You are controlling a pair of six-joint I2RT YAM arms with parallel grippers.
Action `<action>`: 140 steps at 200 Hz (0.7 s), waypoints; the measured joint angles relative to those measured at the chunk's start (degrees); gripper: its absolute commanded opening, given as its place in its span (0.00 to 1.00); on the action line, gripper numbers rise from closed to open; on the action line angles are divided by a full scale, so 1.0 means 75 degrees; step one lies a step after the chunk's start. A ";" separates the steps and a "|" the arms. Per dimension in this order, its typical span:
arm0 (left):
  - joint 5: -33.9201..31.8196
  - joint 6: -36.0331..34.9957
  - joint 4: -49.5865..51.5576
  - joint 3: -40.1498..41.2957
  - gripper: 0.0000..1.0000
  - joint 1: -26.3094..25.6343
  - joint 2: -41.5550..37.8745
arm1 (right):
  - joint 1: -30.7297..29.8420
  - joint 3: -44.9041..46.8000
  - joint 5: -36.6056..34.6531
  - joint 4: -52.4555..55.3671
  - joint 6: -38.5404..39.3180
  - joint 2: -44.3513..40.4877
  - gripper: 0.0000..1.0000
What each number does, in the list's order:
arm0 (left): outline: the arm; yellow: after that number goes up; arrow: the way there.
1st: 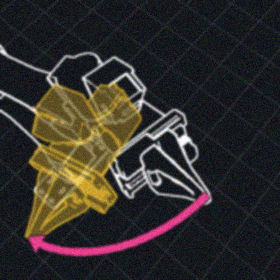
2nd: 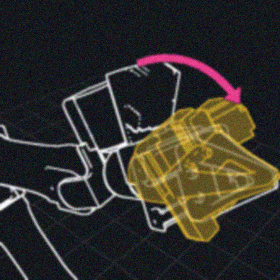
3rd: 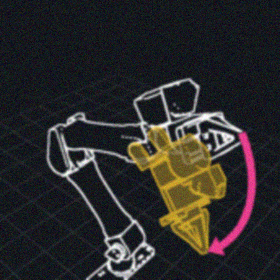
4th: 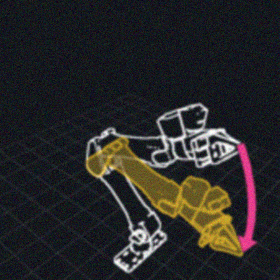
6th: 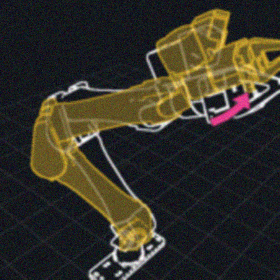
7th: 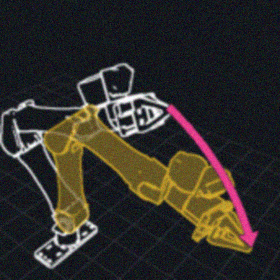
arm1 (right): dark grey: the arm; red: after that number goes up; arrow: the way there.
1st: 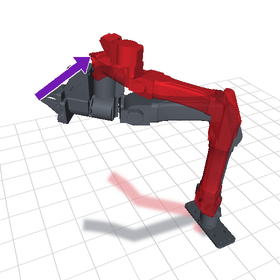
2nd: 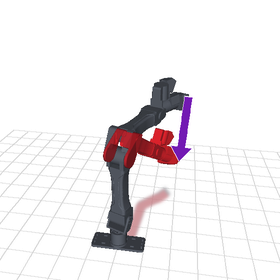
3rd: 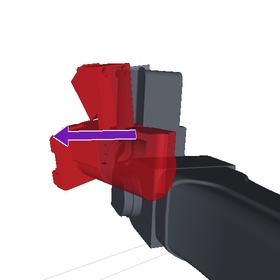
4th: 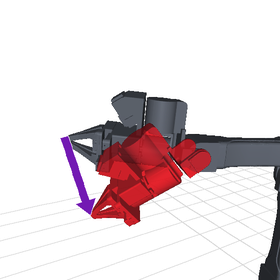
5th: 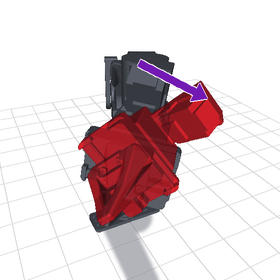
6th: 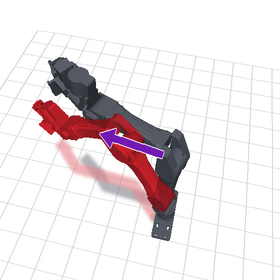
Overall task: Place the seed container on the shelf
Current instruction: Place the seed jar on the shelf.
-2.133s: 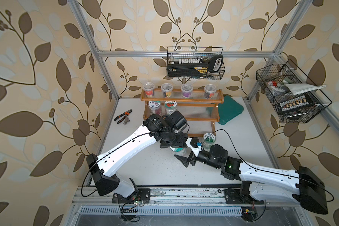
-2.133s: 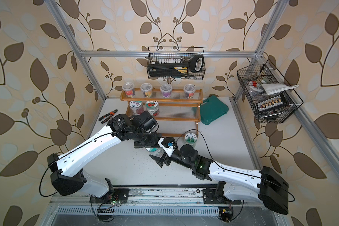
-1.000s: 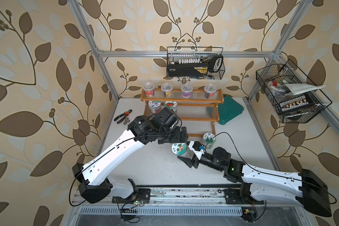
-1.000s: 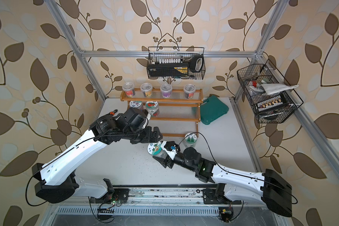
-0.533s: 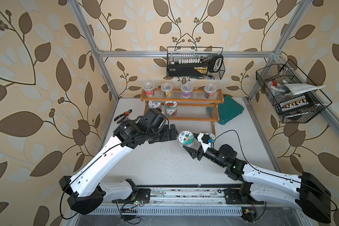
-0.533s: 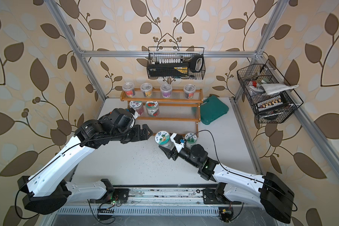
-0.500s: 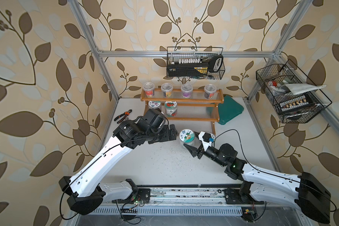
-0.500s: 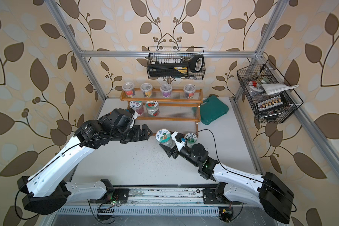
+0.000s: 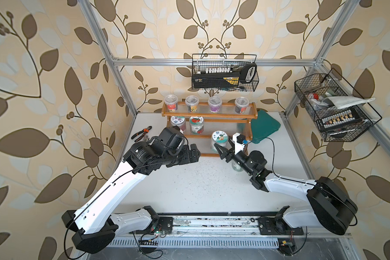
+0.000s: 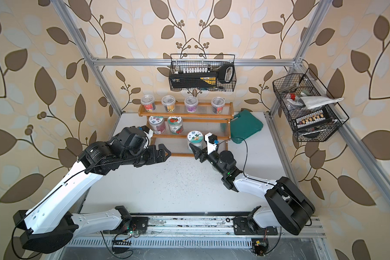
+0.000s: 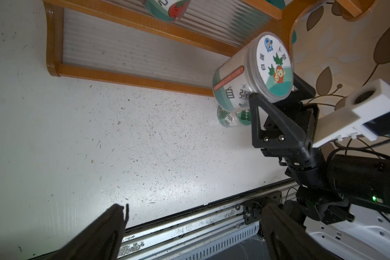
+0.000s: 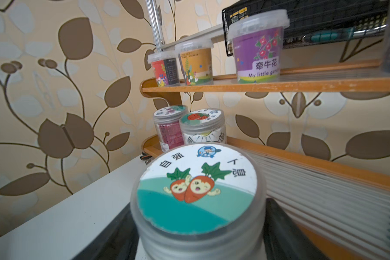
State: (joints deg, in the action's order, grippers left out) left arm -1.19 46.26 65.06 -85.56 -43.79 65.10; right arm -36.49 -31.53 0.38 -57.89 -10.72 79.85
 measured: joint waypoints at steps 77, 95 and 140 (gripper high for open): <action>0.0003 -0.0099 0.0020 0.0087 0.98 0.0149 -0.0067 | 0.0647 -0.0766 0.0315 -0.0192 -0.0114 0.0673 0.43; 0.0003 -0.0128 0.0029 0.0111 0.98 0.0198 -0.0067 | 0.0781 -0.0956 0.0361 -0.0195 -0.0114 0.0860 0.43; 0.0003 -0.0163 0.0058 0.0143 0.98 0.0251 -0.0067 | 0.0976 -0.1343 0.0452 -0.0195 -0.0117 0.1378 0.43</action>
State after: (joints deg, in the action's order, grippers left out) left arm -1.17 45.04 65.49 -84.49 -41.91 64.60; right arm -29.17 -41.60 3.77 -59.35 -11.60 90.19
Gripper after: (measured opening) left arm 0.984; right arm 0.760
